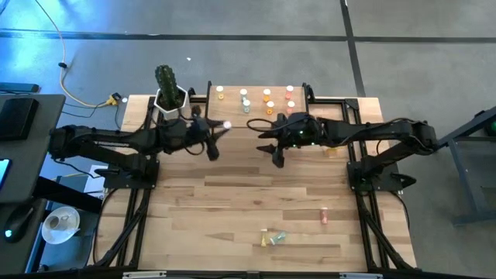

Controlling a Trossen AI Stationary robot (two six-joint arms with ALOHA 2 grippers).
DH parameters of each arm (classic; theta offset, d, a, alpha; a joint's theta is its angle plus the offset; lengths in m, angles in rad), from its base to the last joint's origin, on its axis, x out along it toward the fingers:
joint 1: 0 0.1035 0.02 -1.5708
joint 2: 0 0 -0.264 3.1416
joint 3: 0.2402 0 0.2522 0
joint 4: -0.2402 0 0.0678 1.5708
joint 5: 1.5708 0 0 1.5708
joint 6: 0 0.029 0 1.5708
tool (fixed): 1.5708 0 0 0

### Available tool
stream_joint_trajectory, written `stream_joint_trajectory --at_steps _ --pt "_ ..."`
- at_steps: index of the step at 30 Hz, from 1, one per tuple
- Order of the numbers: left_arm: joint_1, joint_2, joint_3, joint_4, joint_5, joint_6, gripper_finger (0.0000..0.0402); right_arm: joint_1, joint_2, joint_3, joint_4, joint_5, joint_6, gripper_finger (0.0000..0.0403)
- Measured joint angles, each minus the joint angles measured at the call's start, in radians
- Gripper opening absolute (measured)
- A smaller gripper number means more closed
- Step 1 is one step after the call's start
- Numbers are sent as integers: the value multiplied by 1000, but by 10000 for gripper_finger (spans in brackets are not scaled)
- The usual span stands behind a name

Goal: Pick and place medicine bottles onto shelf by color
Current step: Put the top yellow pill bottle on the shelf aligned with the other yellow pill bottle

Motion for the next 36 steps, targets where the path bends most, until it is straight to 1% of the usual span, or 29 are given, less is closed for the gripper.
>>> stream_joint_trajectory --at_steps 4,9,12,15,18,26,32,36 --pt "78 -68 -67 28 -38 -27 107 -2 -25 0 -3 0 -1 195" --pt "184 -87 -186 220 -34 -87 107 -2 -29 0 -4 0 -20 195" --pt "232 -59 -226 307 -1 -113 107 -2 -29 0 -5 0 -19 195" --pt "269 -10 -228 348 35 -125 107 -2 -29 0 -5 0 -19 195" --pt "301 48 -224 406 41 -117 107 -2 -29 0 -5 0 -19 195" --pt "344 161 -183 403 42 -105 107 -2 -28 0 -7 0 -19 195" --pt "362 207 -154 389 29 -90 107 -2 -28 0 -9 0 -19 195" --pt "376 216 -146 380 29 -105 107 -2 -28 0 -10 0 -19 195"
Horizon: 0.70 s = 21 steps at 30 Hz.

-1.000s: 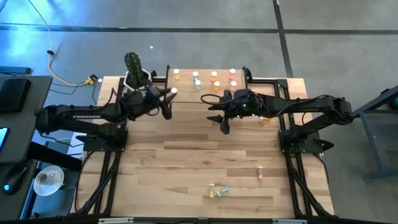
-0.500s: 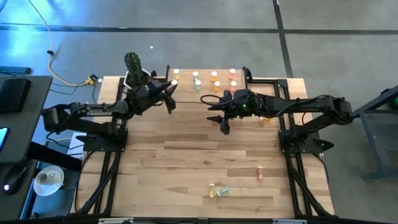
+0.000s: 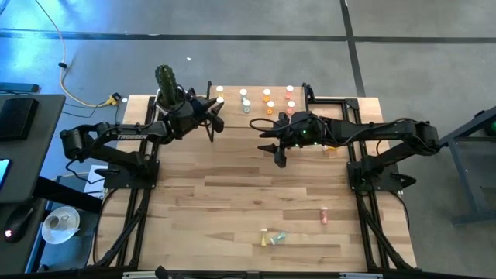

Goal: Pick and place medicine bottles onto shelf by color
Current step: Put the top yellow pill bottle on the shelf aligned with the other yellow pill bottle

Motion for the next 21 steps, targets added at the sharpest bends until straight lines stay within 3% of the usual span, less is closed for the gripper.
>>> stream_joint_trajectory --at_steps 21 --pt "4 8 0 -41 -7 -54 107 0 0 0 0 0 0 195"
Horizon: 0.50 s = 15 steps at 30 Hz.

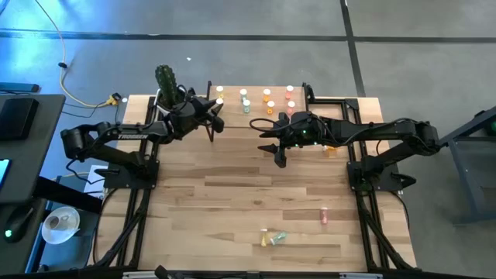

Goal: Pick and place medicine bottles onto shelf by color
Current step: Put the top yellow pill bottle on the shelf aligned with the other yellow pill bottle

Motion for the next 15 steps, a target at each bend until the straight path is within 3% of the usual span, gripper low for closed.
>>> stream_joint_trajectory --at_steps 15 --pt "1 22 0 14 -28 -19 107 0 0 0 -15 0 0 195"
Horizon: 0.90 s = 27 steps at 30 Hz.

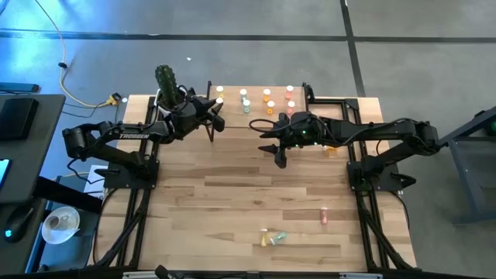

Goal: Pick and place medicine bottles onto shelf by color
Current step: Put the top yellow pill bottle on the shelf aligned with the other yellow pill bottle, then put the pink pill bottle on the shelf aligned with the other pink pill bottles

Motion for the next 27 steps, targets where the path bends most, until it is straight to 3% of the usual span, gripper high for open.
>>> stream_joint_trajectory --at_steps 11,27 --pt "0 0 0 -5 -22 -7 113 0 0 0 -2 0 0 195" --pt "0 1 0 -8 -21 -7 172 0 0 0 -2 0 0 195"
